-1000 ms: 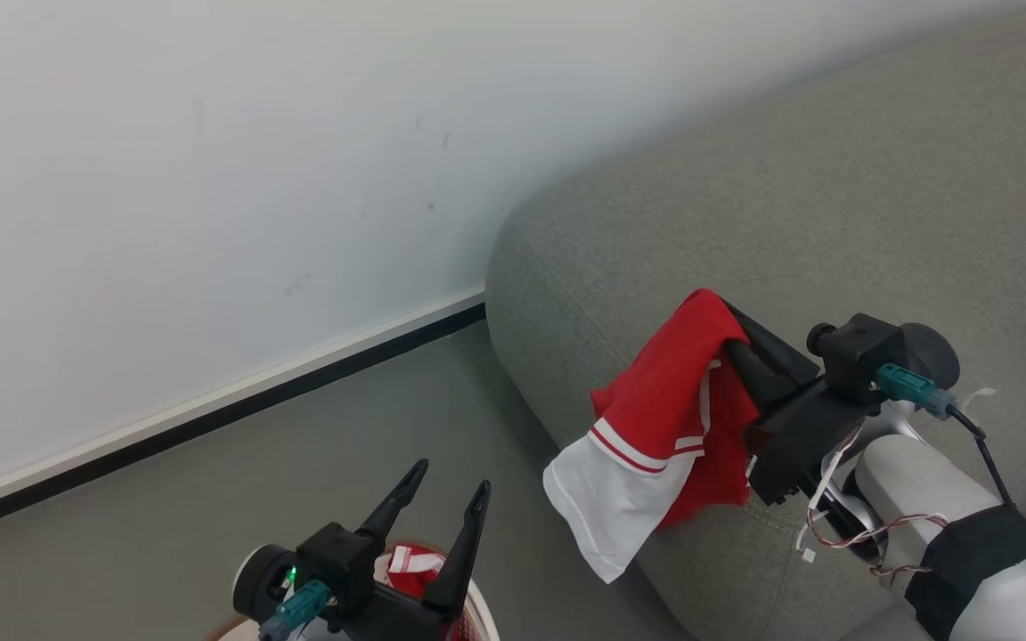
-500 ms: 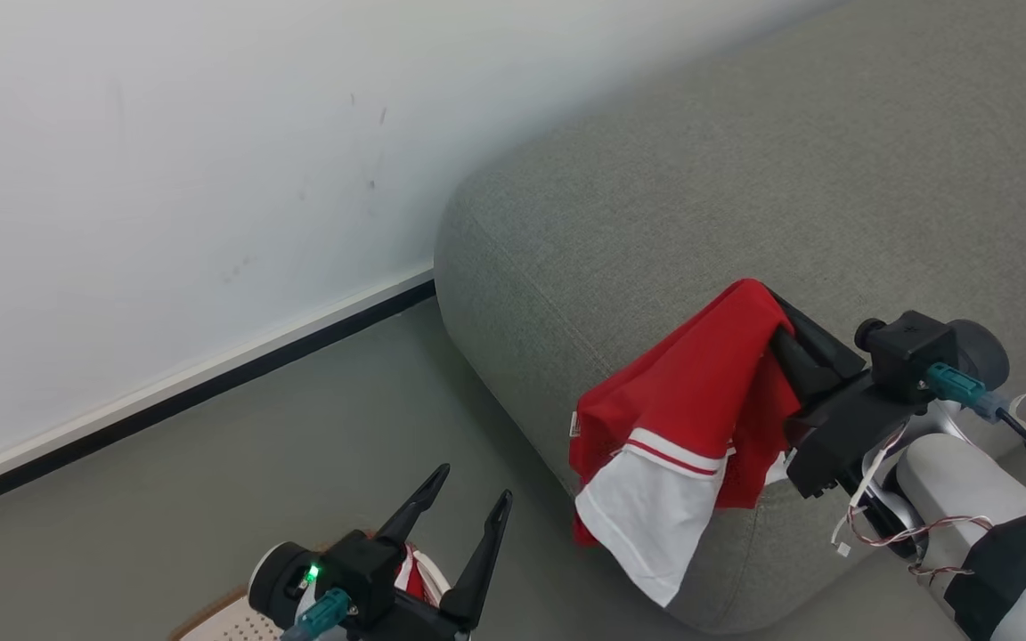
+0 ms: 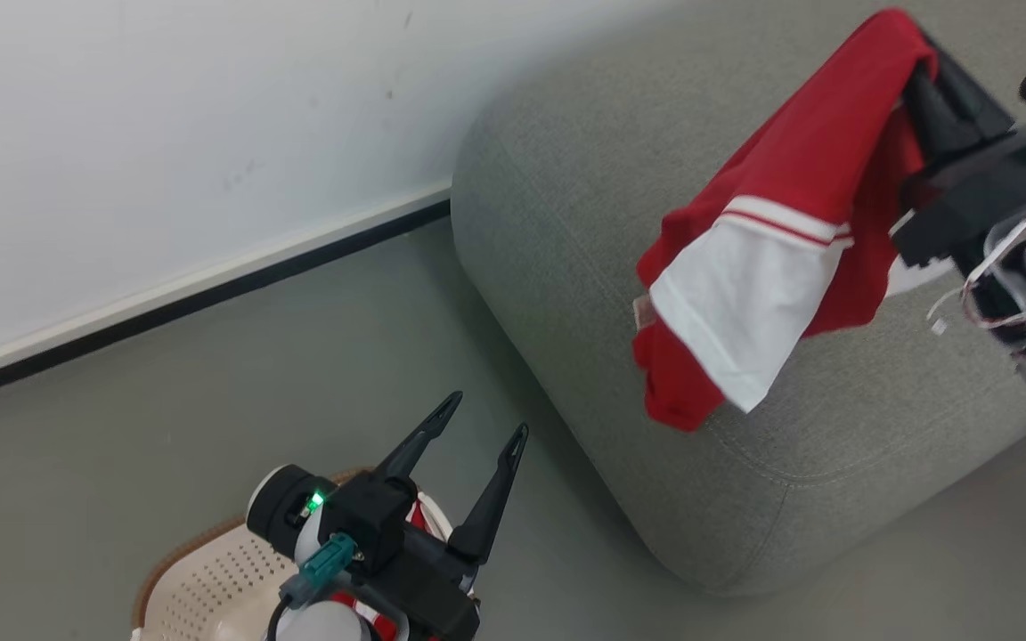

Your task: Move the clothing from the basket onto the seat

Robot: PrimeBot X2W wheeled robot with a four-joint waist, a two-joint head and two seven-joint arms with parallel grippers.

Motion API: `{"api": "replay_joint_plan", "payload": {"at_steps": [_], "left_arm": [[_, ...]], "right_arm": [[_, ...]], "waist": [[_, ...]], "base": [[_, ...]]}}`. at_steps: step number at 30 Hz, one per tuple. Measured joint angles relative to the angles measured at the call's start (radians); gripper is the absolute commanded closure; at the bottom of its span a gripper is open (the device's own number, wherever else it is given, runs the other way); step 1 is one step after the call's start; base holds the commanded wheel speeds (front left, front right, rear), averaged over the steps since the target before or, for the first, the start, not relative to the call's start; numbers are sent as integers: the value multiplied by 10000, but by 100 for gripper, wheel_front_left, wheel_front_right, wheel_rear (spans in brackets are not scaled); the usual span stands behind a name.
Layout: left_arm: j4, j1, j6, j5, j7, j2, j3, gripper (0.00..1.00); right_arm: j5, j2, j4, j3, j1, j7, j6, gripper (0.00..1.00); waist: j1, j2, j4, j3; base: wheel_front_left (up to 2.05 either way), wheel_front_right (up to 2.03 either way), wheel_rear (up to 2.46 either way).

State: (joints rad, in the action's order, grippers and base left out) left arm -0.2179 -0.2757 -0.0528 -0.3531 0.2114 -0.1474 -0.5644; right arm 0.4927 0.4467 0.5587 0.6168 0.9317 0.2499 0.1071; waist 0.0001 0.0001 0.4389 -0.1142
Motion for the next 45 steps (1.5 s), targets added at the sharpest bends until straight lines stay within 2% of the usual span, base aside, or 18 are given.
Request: {"api": "replay_joint_plan", "payload": {"at_steps": [9, 17, 25, 28, 35, 42, 45], "left_arm": [[539, -895, 0, 265, -334, -144, 50, 0], [1371, -1453, -2, 571, -462, -288, 71, 0], [2008, -2110, -15, 1022, -709, -426, -46, 0], [2307, -2553, -90, 1181, -894, -410, -194, 0], [2667, -3111, -94, 1384, -1246, -362, -330, 0], [2813, -3733, -190, 1733, -1425, -395, -401, 0], [2644, -3916, -215, 1753, -1427, -382, -476, 0]], "right_arm": [[92, 493, 1325, -704, 2491, -123, 86, 100], [-25, 1225, 2230, -1152, 4141, -280, 61, 100], [-284, 1902, 2957, -1505, 5080, -385, -399, 100], [-290, 2176, 3371, -1695, 5112, -385, -731, 100], [-21, 1973, 3986, -1893, 4666, -370, -1074, 100], [12, 1076, 4318, -1808, 4492, -270, -1214, 100], [12, 882, 4569, -1753, 4491, -196, -1260, 100]], "waist": [[1, 0, -570, -1161], [2, 1, -1291, -2241], [1, 1, -1980, -3414], [1, 1, -2238, -4042], [0, 2, -2550, -5149], [1, 1, -2685, -6235], [2, 1, -2708, -6607]], "base": [[0, 0, 0], [0, 0, 0], [0, 0, 0], [0, 0, 0], [0, 0, 0], [0, 0, 0], [0, 0, 0]]}}
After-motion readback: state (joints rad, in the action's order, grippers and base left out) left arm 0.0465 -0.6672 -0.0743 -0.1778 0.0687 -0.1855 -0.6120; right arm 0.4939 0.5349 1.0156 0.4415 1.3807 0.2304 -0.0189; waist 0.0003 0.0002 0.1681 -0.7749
